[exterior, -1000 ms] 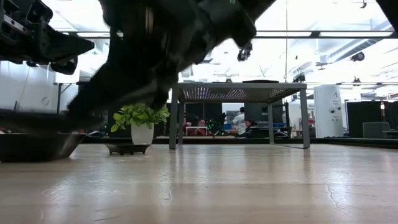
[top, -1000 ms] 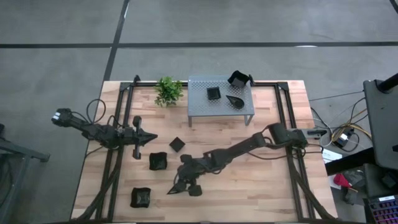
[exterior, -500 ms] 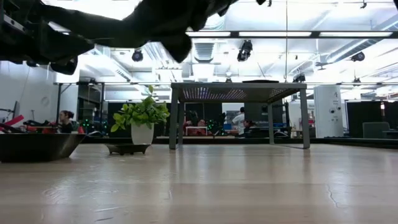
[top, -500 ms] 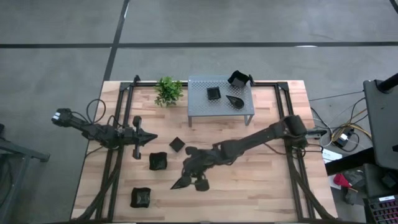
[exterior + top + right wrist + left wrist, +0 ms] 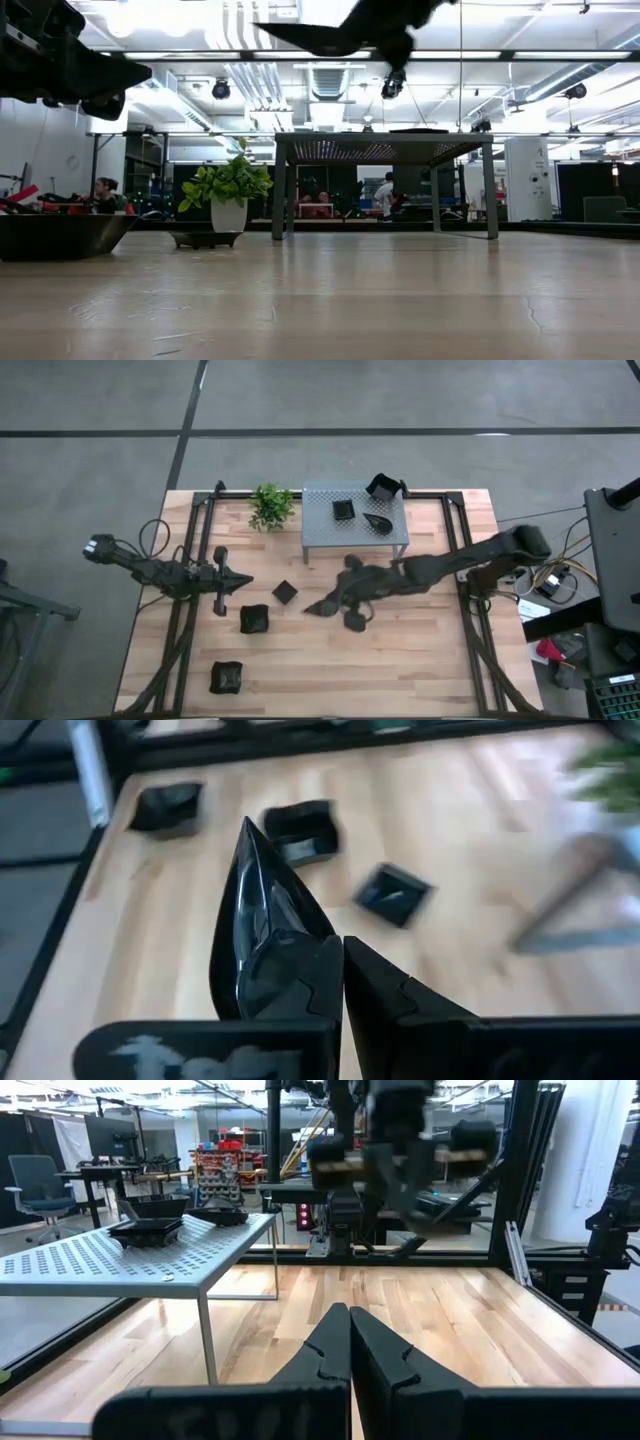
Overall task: Pick & Place Mini shaped plates
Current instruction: Stack the drop shaped plate on top of the other drop shaped plate on the shelf
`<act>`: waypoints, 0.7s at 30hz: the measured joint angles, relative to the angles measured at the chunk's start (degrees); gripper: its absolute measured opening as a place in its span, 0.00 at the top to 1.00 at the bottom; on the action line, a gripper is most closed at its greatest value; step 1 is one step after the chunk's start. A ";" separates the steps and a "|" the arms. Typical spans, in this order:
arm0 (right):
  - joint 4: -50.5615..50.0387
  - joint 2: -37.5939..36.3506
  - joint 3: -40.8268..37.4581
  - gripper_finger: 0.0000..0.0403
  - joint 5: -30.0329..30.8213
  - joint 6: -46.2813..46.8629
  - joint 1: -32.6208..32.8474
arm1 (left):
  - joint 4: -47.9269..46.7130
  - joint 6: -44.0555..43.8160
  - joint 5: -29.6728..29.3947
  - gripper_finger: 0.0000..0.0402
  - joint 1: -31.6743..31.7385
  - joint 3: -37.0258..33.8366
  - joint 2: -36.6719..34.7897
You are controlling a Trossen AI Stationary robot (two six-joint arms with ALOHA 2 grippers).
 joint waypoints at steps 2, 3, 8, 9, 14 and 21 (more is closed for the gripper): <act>-0.91 -4.20 -2.93 0.98 2.27 1.34 -1.11 | 0.00 0.00 0.01 1.00 -0.01 0.00 0.01; -1.19 -6.21 -4.40 0.98 3.84 1.71 -1.74 | 0.00 0.00 0.00 1.00 -0.02 0.00 0.02; -1.23 -17.30 -12.29 0.98 8.90 4.20 -6.06 | 0.00 -0.01 0.00 1.00 0.00 0.00 0.04; -1.31 -19.55 -13.71 0.98 8.94 4.67 -7.17 | 0.00 0.00 0.00 1.00 -0.01 0.00 0.03; -2.57 -28.98 -19.61 0.98 9.56 7.06 -13.08 | 0.01 0.00 0.00 1.00 -0.01 0.00 0.04; -8.80 -36.95 -23.53 0.98 13.23 7.86 -20.62 | 0.02 0.00 0.00 1.00 0.00 0.00 0.04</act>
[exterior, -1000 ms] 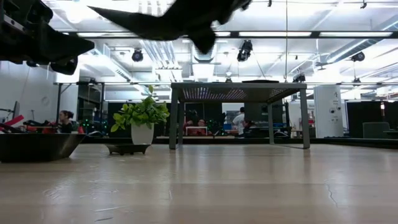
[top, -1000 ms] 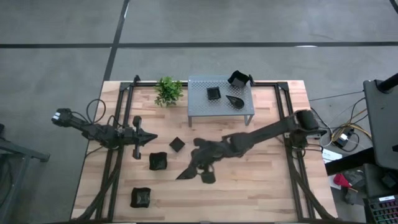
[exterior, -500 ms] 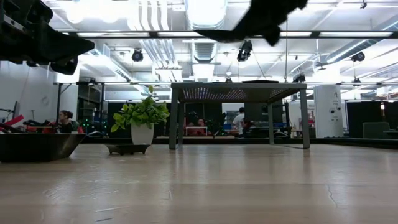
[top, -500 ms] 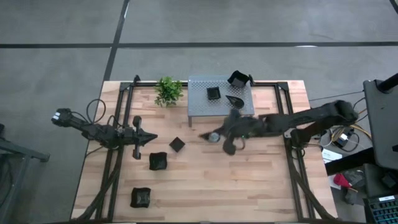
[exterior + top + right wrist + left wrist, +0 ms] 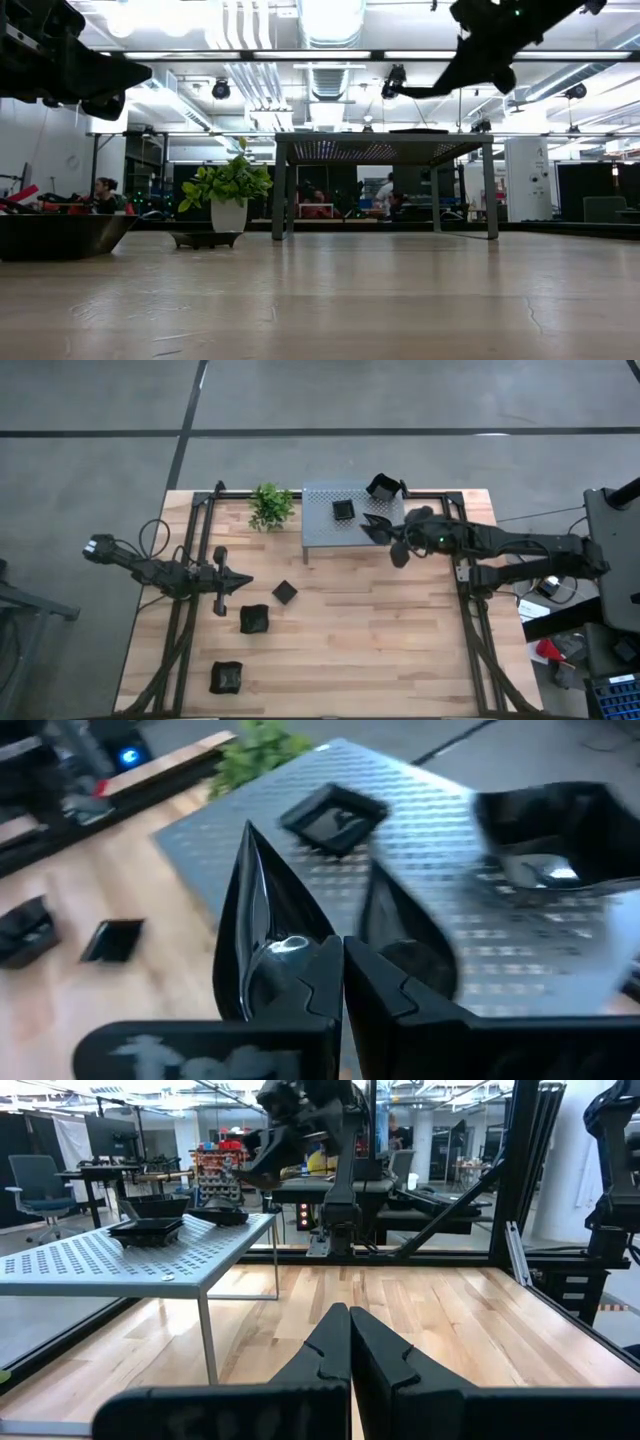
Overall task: Pick & Place Mini shaped plates
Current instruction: Stack the drop shaped plate on top of the other drop shaped plate on the shelf
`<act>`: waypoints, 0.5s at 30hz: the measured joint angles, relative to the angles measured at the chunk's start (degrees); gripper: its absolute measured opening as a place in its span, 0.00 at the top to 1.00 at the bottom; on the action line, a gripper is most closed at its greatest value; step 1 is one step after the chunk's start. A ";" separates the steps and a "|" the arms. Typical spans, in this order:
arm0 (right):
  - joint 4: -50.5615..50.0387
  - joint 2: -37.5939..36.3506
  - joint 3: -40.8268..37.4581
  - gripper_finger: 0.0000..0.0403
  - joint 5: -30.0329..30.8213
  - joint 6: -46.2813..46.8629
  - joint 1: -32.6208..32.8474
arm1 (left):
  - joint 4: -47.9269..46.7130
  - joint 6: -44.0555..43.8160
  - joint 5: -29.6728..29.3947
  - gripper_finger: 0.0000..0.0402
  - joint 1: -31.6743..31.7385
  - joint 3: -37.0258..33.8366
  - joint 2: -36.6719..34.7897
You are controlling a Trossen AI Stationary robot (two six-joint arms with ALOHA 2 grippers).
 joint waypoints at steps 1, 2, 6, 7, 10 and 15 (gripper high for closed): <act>-0.25 -0.46 -0.06 0.98 0.02 0.00 -1.02 | -0.02 -0.01 0.00 1.00 0.00 0.00 0.00; -0.65 -0.76 -0.06 0.98 0.04 -0.04 -1.98 | -0.02 0.02 0.00 1.00 -0.02 0.00 0.00; -0.96 -0.20 -0.28 0.98 0.04 -0.49 -5.64 | 0.00 -0.01 0.00 1.00 -0.01 0.00 0.00; -0.66 0.14 -0.28 0.98 0.01 -0.48 -6.41 | -0.02 0.01 0.00 1.00 -0.01 0.00 -0.01; -0.56 1.57 -0.32 0.98 -0.35 -0.77 -8.50 | -0.01 0.01 0.00 1.00 -0.02 0.00 -0.01; -0.53 3.81 -0.34 0.98 -0.45 -0.72 -10.34 | -0.01 0.00 0.00 1.00 -0.01 0.00 0.00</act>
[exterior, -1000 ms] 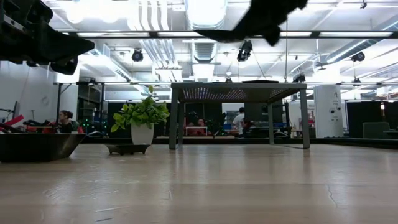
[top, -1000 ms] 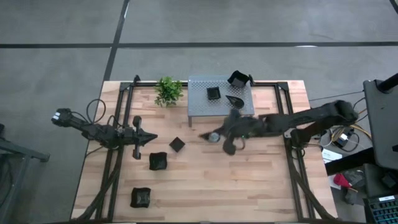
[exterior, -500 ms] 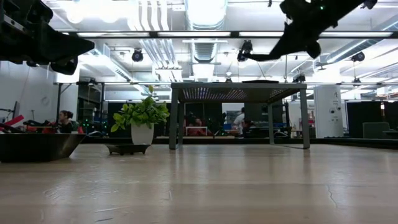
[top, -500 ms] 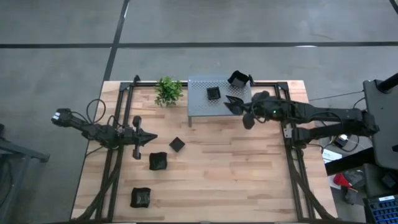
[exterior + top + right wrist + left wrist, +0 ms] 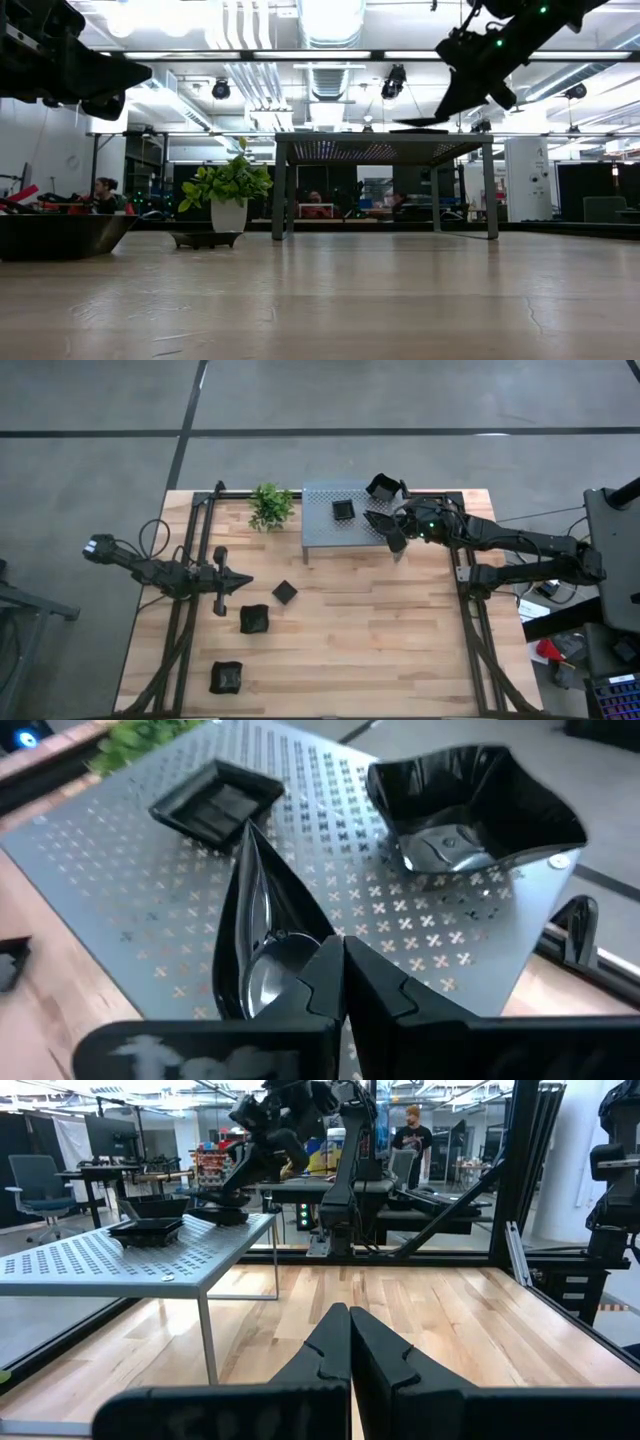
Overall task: Pick & Place Mini shaped plates
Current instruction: Stack the drop shaped plate on top of the other drop shaped plate on the shelf
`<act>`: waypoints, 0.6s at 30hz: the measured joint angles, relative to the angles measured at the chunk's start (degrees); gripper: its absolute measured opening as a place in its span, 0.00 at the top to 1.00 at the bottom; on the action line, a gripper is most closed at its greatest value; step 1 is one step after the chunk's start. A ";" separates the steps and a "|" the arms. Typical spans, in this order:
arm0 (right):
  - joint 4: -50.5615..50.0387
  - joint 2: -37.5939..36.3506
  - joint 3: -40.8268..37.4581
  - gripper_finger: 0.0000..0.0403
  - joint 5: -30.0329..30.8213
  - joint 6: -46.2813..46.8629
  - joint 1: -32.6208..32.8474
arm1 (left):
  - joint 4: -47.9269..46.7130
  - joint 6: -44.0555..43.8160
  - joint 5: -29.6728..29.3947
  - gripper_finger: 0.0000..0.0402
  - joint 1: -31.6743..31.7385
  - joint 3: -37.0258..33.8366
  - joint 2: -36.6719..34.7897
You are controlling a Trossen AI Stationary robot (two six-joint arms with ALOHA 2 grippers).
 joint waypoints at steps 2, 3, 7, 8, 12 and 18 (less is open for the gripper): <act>-0.01 0.72 0.00 0.98 -0.11 0.00 -0.18 | -0.01 -0.01 0.00 1.00 -0.01 0.00 0.00; 0.00 0.88 0.00 0.98 -0.18 0.00 -0.18 | 0.00 -0.01 0.00 1.00 0.01 0.00 0.00; 0.62 1.45 0.02 0.98 -1.18 0.38 -0.20 | 0.01 0.01 0.00 1.00 -0.01 0.00 0.00; 0.63 1.52 0.02 0.98 -1.18 0.44 -0.22 | 0.00 0.00 0.00 1.00 0.00 0.00 0.00; 1.10 1.68 0.02 0.98 -1.15 0.37 -0.22 | 0.01 0.02 0.00 1.00 -0.02 0.00 0.00; 1.02 1.74 0.02 0.98 0.35 0.46 -0.21 | -0.02 0.00 0.00 1.00 -0.01 0.00 0.00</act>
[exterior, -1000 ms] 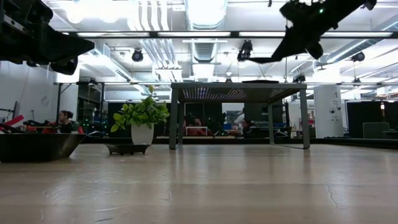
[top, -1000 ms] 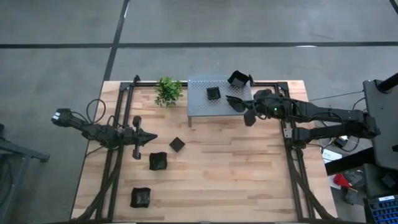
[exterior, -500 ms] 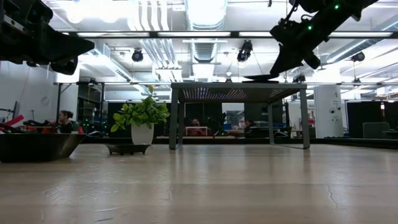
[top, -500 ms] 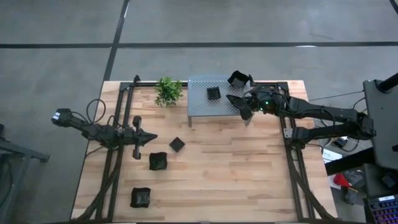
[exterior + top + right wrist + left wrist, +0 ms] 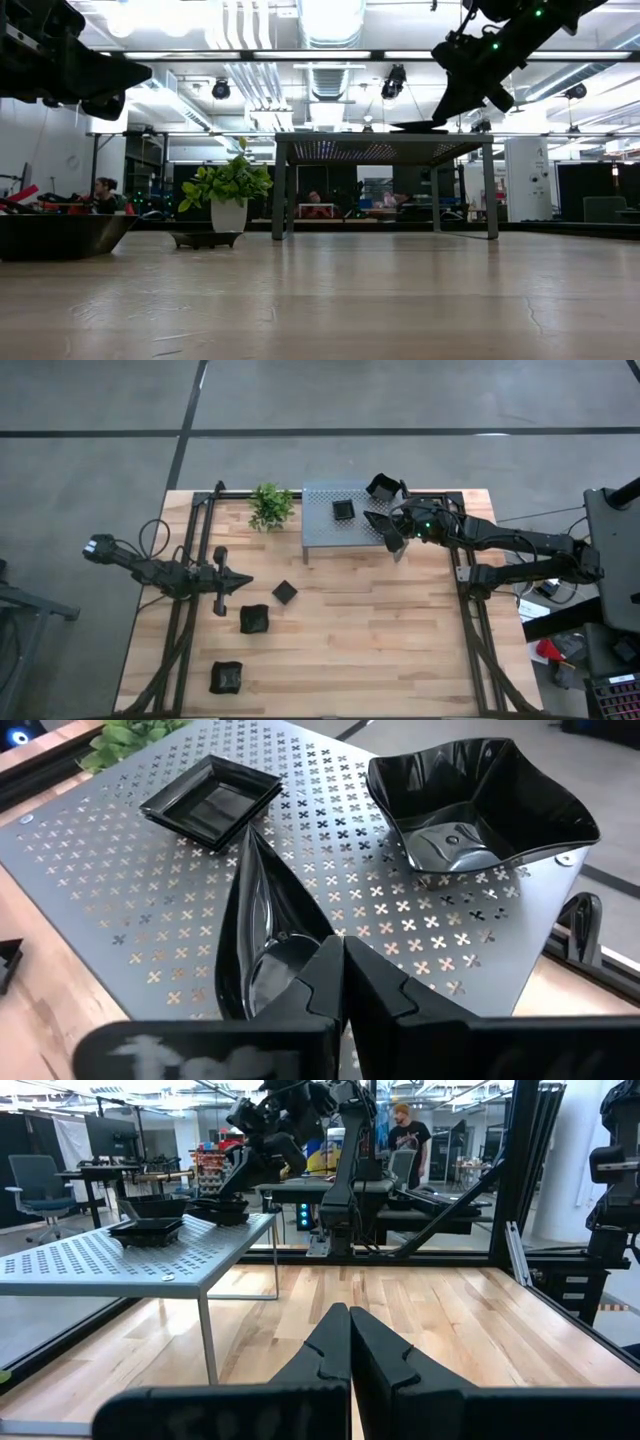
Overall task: Pick & Place Mini shaped plates
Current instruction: Stack the drop shaped plate on top of the other drop shaped plate on the shelf, then stack the distorted square plate on top of the other distorted square plate on the shelf
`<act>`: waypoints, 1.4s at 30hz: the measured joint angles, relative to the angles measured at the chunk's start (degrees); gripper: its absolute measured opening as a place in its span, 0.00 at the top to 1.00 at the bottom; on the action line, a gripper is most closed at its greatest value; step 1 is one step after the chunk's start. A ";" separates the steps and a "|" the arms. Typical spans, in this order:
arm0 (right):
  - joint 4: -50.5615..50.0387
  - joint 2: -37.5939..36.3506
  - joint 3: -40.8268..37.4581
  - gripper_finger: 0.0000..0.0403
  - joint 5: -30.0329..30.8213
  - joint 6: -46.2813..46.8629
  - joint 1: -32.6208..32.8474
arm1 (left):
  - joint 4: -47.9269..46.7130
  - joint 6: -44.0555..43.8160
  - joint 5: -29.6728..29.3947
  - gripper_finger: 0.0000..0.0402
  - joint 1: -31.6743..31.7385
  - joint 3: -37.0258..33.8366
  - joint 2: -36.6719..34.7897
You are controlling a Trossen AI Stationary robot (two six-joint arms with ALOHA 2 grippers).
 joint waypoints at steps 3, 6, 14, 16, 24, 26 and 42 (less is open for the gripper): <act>-0.02 0.00 0.00 0.98 -0.04 0.00 0.05 | 0.00 0.00 0.00 1.00 0.00 0.00 0.00; -0.13 0.00 0.00 0.97 -0.26 0.00 0.05 | 0.01 -0.01 0.00 1.00 0.01 0.00 0.00; 0.00 -0.15 0.08 0.81 -0.03 -0.08 0.05 | 0.01 0.00 0.00 1.00 0.00 0.00 0.00; 0.01 -0.57 0.37 0.76 -0.84 -0.27 0.41 | 0.00 0.01 0.00 1.00 0.01 0.00 0.00; -0.29 -4.72 -0.55 0.70 -8.64 -4.42 4.71 | 0.02 0.00 0.00 1.00 -0.01 0.00 0.00; -0.20 -6.52 -1.53 0.72 -9.26 -5.97 6.45 | 0.02 0.01 0.00 1.00 0.00 0.00 0.00; 2.39 -14.35 -7.49 0.83 -17.00 -3.79 27.37 | 0.02 0.00 0.00 1.00 0.01 0.00 -0.01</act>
